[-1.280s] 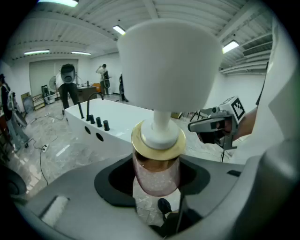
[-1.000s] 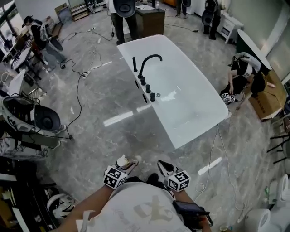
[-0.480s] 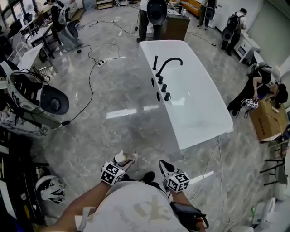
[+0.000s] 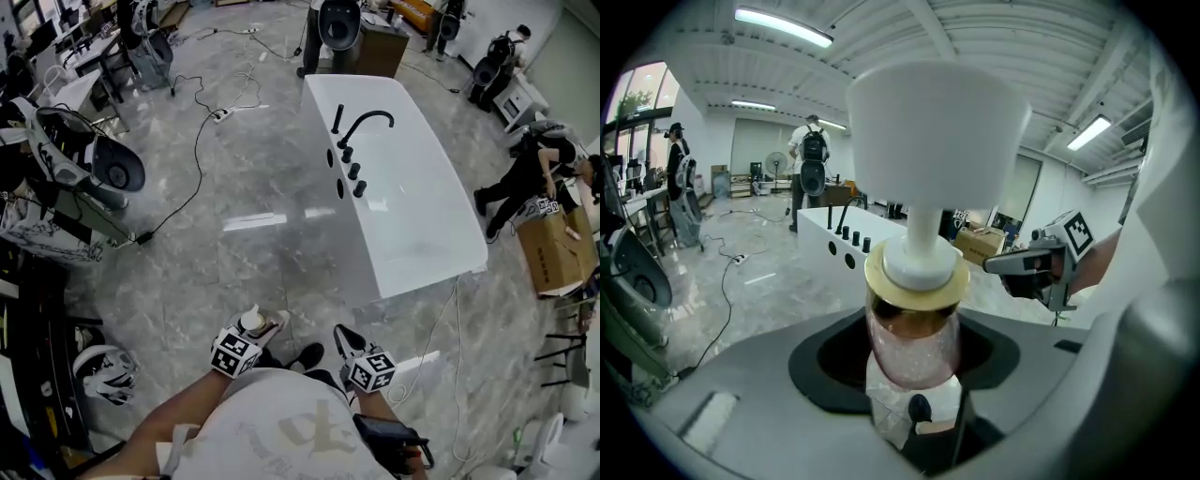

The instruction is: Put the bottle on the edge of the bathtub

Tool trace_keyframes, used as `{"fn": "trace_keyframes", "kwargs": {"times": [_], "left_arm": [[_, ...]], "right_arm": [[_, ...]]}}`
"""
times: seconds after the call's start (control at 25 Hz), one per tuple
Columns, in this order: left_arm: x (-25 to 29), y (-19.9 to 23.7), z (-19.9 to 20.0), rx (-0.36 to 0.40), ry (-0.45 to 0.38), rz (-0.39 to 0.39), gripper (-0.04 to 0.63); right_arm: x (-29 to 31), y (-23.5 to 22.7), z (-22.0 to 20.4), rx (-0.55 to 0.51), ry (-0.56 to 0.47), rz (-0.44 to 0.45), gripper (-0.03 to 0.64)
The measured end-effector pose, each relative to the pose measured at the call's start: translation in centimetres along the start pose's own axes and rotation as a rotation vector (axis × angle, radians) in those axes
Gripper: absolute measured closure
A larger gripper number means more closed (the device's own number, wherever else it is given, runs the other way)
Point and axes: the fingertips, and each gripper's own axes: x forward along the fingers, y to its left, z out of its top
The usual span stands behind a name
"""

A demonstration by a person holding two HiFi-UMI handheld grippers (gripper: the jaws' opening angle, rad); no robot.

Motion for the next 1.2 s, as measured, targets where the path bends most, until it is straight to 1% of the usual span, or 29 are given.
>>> {"fn": "trace_keyframes", "kwargs": {"times": [0.16, 0.4, 0.72, 0.92, 1.08, 1.2], "left_arm": [[-1.3, 1.3, 0.2, -0.003, -0.002, 0.005, 0.377], [-2.7, 2.5, -1.2, 0.000, -0.010, 0.003, 0.377], [-4.2, 3.4, -2.0, 0.013, -0.014, -0.014, 0.377], [-5.6, 4.7, -2.8, 0.013, -0.018, -0.006, 0.377], [-6.2, 5.4, -3.4, 0.013, -0.026, -0.004, 0.377], [-6.2, 5.2, -3.8, 0.026, -0.025, -0.016, 0.377]], "right_arm": [[0.9, 1.3, 0.7, 0.003, 0.001, -0.005, 0.611], [1.8, 2.9, -0.1, -0.011, 0.012, -0.014, 0.611], [2.8, 5.2, -0.5, -0.022, 0.018, -0.021, 0.611], [3.4, 6.6, -0.7, -0.037, 0.015, -0.028, 0.611], [3.4, 7.3, -0.9, -0.042, 0.005, -0.042, 0.611], [3.3, 7.3, -1.4, -0.038, -0.001, -0.058, 0.611]]}}
